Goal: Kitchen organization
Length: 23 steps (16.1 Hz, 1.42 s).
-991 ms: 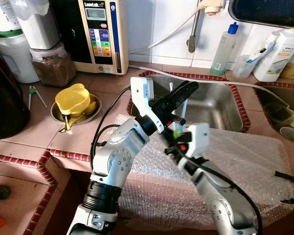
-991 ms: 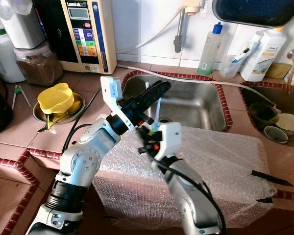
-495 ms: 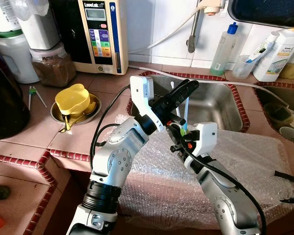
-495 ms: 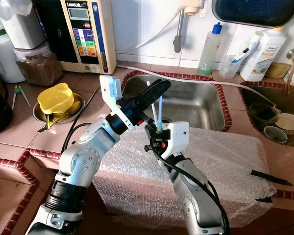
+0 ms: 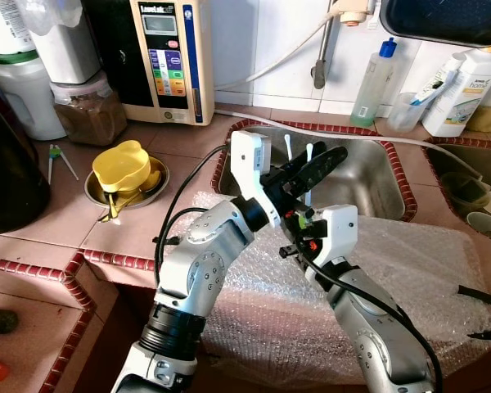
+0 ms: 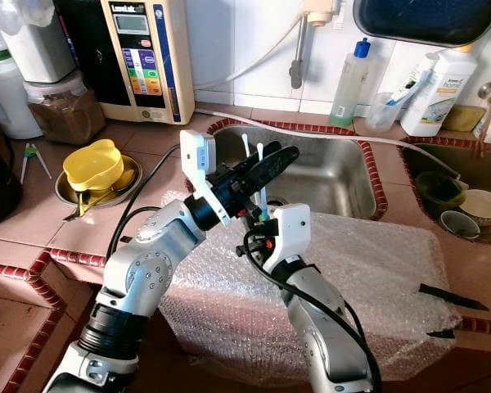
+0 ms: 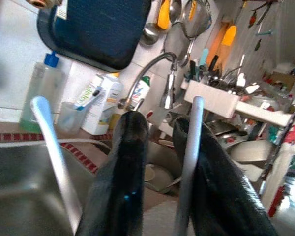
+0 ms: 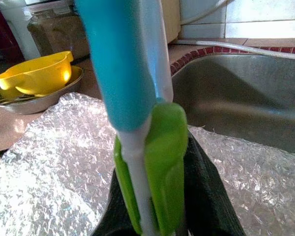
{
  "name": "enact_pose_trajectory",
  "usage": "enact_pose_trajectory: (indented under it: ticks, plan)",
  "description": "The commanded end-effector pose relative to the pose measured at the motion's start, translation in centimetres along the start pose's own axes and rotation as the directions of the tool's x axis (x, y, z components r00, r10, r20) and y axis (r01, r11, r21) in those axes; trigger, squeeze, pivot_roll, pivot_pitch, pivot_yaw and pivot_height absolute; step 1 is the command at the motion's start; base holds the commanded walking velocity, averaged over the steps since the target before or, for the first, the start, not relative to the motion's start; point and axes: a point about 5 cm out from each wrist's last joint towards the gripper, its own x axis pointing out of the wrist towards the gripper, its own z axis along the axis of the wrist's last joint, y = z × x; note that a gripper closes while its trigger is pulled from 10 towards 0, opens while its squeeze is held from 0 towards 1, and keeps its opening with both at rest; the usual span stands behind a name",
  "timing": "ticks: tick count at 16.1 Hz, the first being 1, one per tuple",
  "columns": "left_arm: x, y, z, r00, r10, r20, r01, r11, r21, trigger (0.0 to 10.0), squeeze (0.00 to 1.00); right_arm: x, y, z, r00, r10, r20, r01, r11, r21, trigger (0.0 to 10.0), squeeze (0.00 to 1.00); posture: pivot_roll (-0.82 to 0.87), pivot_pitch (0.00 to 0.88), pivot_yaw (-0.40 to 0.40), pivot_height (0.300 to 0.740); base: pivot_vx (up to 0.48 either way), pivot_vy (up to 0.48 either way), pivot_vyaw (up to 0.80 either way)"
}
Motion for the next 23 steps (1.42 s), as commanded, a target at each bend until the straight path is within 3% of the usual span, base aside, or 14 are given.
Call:
enact_pose_trajectory:
  ticks: [1, 3, 6, 10, 12, 16, 18, 23]
  plan:
    - [-0.3, 0.7, 0.1, 0.999, 0.046, -0.002, -0.046, 0.998, 0.031, 10.0, 1.00, 0.1, 0.1, 0.1, 1.000, 0.007, 0.010, -0.007, 1.000, -0.009, 0.0, 0.00, 0.03, 0.000, 0.026, 0.740, 0.000, 0.000, 0.00]
    - [-0.8, 2.0, 0.7, 0.995, 0.102, -0.001, -0.101, 0.989, 0.110, 10.0, 1.00, 0.0, -0.1, 0.1, 1.000, 0.001, 0.008, -0.001, 1.000, -0.018, 0.0, 0.00, 0.04, 0.001, 0.019, 0.740, 0.000, 0.000, 0.00]
    - [-1.5, 3.4, 1.4, 0.985, 0.173, 0.017, -0.173, 0.971, 0.165, 10.0, 1.00, 0.0, -0.1, 0.0, 1.000, 0.003, 0.005, -0.003, 0.999, -0.034, 0.0, 0.00, 0.04, 0.000, 0.018, 0.740, 0.000, 0.000, 0.00]
    - [-1.9, 5.1, 3.0, 0.940, 0.315, 0.133, -0.340, 0.903, 0.263, 10.0, 1.00, -0.1, -0.2, -0.1, 1.000, -0.005, 0.004, 0.006, 0.999, -0.047, 0.0, 0.00, 0.04, 0.001, 0.018, 0.740, 0.000, 0.000, 0.00]
    - [-2.0, 5.5, 3.4, 0.929, 0.331, 0.166, -0.367, 0.884, 0.289, 10.0, 1.00, -0.2, -0.3, -0.2, 1.000, -0.009, 0.001, 0.009, 0.998, -0.055, 0.0, 0.00, 0.04, 0.001, 0.016, 0.740, 0.000, 0.000, 0.00]
    - [-2.2, 5.5, 3.3, 0.942, 0.300, 0.147, -0.331, 0.901, 0.280, 10.0, 1.00, -0.3, -0.6, -0.2, 1.000, -0.017, 0.005, 0.017, 0.997, -0.076, 0.0, 0.00, 0.04, 0.000, 0.013, 0.740, 0.000, 0.000, 0.00]
    - [-2.8, 5.4, 2.6, 0.958, 0.266, 0.103, -0.285, 0.910, 0.300, 10.0, 1.00, -0.4, -1.5, 0.3, 0.997, -0.068, 0.031, 0.071, 0.990, -0.118, 0.0, 0.00, 0.04, 0.001, 0.012, 0.740, 0.000, 0.000, 0.00]
    - [-4.8, 4.7, 1.1, 0.964, 0.260, 0.063, -0.264, 0.884, 0.385, 10.0, 1.00, -0.6, -4.0, 1.9, 0.971, -0.206, 0.118, 0.225, 0.958, -0.177, 0.0, 0.00, 0.05, 0.008, 0.006, 0.740, 0.000, 0.000, 0.00]
